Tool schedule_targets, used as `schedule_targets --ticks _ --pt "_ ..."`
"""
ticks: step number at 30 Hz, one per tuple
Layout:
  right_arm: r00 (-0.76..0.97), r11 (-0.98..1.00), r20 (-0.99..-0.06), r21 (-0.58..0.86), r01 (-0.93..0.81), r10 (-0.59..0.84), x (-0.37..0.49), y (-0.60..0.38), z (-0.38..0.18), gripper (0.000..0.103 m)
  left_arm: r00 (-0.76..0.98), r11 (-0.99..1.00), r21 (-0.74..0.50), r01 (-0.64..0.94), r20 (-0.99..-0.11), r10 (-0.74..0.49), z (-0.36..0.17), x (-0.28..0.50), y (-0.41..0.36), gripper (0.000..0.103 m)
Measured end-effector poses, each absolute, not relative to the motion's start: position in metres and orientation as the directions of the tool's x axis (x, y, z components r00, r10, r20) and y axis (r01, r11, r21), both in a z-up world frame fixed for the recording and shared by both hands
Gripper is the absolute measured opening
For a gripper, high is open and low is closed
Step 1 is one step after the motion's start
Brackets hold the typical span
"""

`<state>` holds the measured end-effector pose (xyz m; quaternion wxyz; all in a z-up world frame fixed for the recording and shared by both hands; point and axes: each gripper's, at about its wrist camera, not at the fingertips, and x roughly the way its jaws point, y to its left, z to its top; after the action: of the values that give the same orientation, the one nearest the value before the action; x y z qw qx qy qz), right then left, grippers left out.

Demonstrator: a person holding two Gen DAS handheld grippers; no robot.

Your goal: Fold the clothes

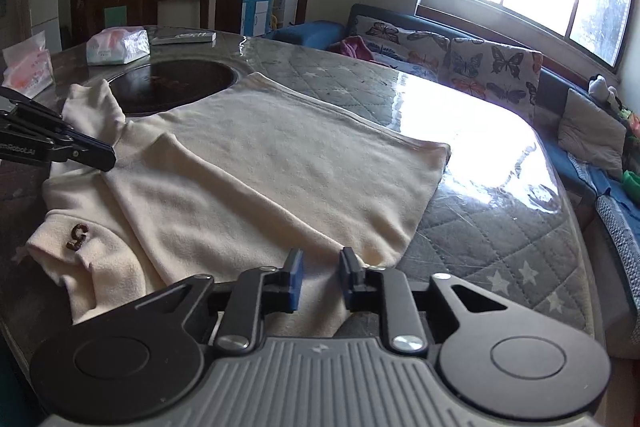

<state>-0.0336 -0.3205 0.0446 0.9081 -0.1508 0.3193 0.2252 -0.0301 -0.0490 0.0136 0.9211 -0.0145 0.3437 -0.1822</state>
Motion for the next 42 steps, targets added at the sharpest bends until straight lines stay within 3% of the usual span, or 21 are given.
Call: schedule_targets --ticks 1,4,17,19,27,36,42 --pt "0.697 0.85 -0.644 -0.133 -0.509 0.316 -0.037 -0.319 0.047 0.022 0.699 0.934 -0.157 0.322 -0.626 -0.346 0.015 -0.031 -0.048 0.009" --pt "0.702 0.842 -0.633 -0.143 -0.52 0.326 -0.049 -0.315 0.052 0.039 0.719 0.928 -0.157 0.339 -0.593 -0.363 0.025 -0.039 -0.049 0.014" --pt "0.701 0.854 -0.631 -0.115 -0.507 0.331 -0.071 -0.314 0.048 0.043 0.697 0.909 -0.193 0.369 -0.589 -0.408 0.015 -0.043 -0.057 0.019" --pt "0.703 0.85 -0.62 -0.108 -0.516 0.348 -0.068 -0.309 0.051 0.046 0.717 0.922 -0.201 0.331 -0.581 -0.384 0.017 -0.046 -0.046 0.025" --pt "0.673 0.819 -0.617 -0.08 -0.569 0.407 -0.051 -0.283 0.049 0.05 0.79 0.981 -0.186 0.055 -0.593 -0.157 0.019 -0.05 0.023 0.038" --pt "0.633 0.771 -0.621 -0.07 -0.633 0.463 -0.035 -0.251 0.045 0.052 0.795 0.949 -0.146 -0.278 -0.589 0.142 0.022 -0.033 0.101 0.042" --pt "0.626 0.765 -0.624 -0.069 -0.641 0.468 -0.039 -0.248 0.045 0.053 0.761 0.917 -0.13 -0.377 -0.608 0.227 0.012 -0.013 0.127 0.047"
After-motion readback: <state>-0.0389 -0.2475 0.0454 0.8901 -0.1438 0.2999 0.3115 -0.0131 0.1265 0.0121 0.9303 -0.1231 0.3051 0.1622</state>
